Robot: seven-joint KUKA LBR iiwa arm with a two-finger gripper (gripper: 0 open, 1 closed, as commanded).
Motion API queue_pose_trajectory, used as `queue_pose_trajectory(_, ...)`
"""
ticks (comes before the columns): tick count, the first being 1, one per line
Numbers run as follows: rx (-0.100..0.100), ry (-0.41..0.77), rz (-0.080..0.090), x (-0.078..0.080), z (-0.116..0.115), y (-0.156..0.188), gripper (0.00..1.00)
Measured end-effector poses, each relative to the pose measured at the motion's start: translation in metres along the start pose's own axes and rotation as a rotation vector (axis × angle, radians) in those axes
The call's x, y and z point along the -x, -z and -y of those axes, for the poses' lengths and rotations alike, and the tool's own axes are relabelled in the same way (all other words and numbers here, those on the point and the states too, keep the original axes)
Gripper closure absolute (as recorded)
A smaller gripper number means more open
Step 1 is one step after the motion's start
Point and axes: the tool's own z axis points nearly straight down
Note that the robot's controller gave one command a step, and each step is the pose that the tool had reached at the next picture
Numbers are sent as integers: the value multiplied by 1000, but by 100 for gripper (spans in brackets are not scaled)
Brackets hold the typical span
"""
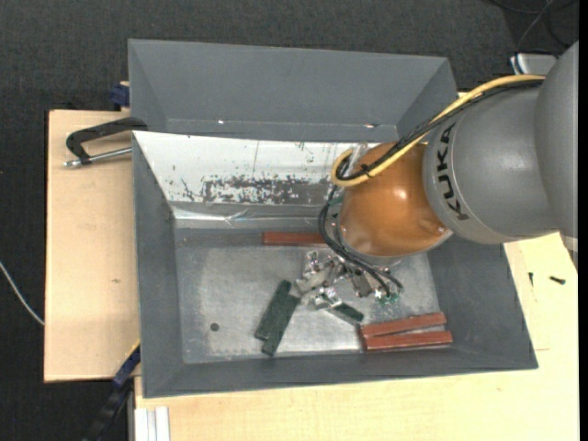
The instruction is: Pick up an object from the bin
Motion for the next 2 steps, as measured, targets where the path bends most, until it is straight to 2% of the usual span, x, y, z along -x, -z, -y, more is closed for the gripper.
queue_pose_trajectory(1,2,-22,-40,-8,-3,39,100)
queue_pose_trajectory(2,5,106,-39,-13,25,92,100)
